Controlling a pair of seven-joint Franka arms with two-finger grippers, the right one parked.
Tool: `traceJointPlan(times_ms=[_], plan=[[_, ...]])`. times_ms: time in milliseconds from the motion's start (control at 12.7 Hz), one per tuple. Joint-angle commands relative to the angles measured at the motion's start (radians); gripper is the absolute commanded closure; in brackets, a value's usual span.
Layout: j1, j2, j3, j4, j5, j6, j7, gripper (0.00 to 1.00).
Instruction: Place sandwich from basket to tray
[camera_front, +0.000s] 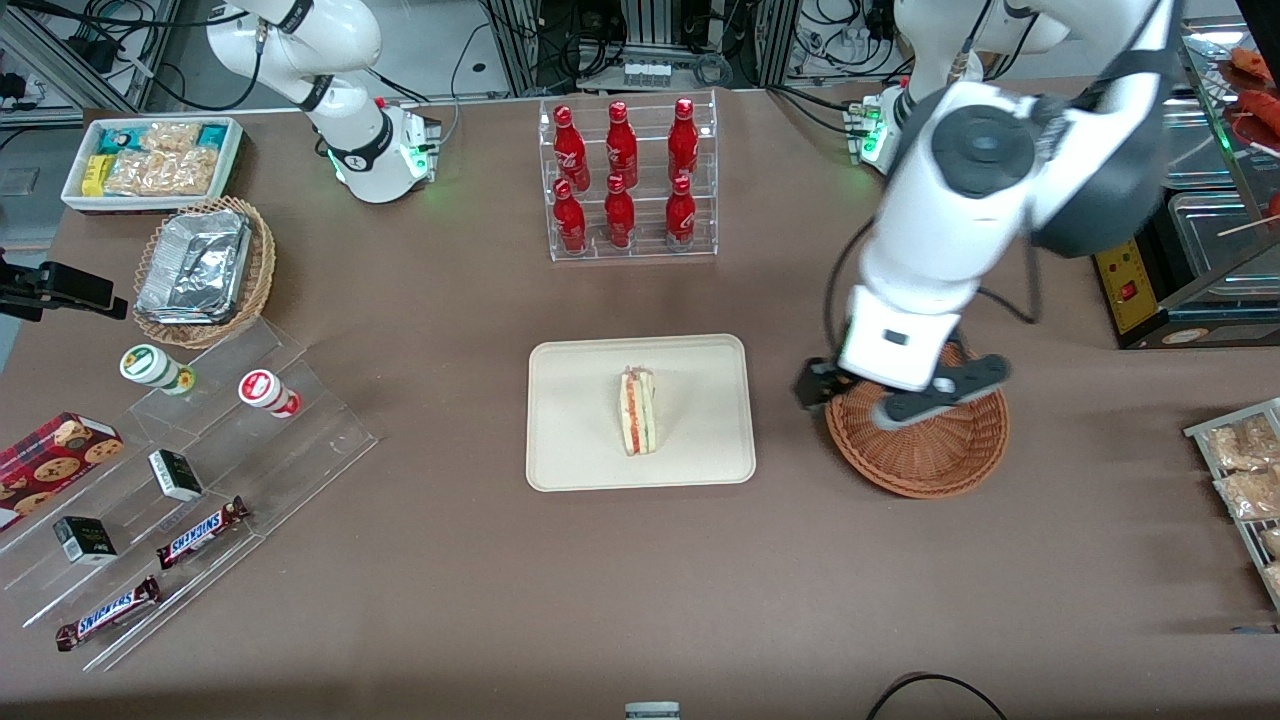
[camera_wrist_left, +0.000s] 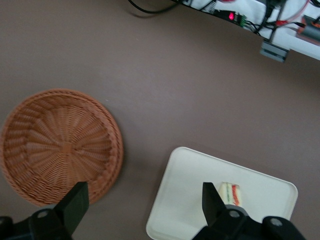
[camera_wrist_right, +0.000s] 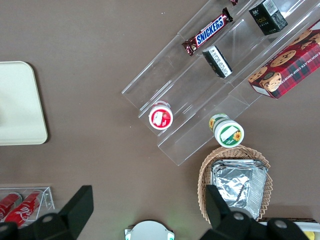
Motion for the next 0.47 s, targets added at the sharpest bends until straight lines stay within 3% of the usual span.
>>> traceJointPlan(times_ms=[0,393], plan=[[0.074,-0.063,-0.008,-0.026,-0.023,-0.064,0.110,0.00],[0.138,-0.146,-0.005,-0.033,-0.044,-0.217,0.310,0.00]])
